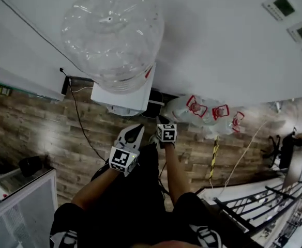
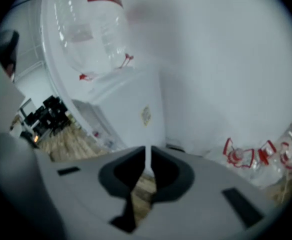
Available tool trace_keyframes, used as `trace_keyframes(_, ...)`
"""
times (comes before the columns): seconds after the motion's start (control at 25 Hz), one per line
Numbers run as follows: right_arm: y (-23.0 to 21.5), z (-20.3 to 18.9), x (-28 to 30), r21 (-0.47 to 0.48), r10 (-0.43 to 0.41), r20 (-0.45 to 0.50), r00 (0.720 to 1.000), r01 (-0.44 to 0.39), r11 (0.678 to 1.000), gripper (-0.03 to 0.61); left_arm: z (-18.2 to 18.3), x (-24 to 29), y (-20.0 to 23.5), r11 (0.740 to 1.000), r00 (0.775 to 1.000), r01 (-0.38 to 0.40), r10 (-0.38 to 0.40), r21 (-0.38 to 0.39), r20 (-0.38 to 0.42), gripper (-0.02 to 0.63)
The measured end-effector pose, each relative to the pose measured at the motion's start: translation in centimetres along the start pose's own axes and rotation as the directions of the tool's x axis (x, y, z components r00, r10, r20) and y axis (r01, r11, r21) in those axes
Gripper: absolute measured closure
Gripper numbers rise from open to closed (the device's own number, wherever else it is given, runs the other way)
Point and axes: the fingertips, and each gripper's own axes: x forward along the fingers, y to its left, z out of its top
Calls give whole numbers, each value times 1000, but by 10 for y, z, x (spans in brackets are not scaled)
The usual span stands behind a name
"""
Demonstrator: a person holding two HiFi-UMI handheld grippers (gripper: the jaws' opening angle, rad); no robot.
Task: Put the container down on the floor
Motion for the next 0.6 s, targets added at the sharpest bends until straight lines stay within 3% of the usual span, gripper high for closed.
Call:
trace_keyframes(0.12,31,14,-49,78,-20,93,996,12,997,538,10,-38,13,999,1000,8,-8,34,-22,584)
trace_keyframes(0.28,74,36,-102,98,-24,211,977,4,995,543,37,-80,35,997,1000,8,-8,82,-1,583)
trace_keyframes(0.44,113,66,-164,118,-29,341,939,-12,993,545,72,-119,37,990,998,19,-26,142,51,583)
trace_keyframes(0.6,142,83,-233,153,-49,444,895,-22,988,545,89,-146,28,994,996,32,-39,104,75,583)
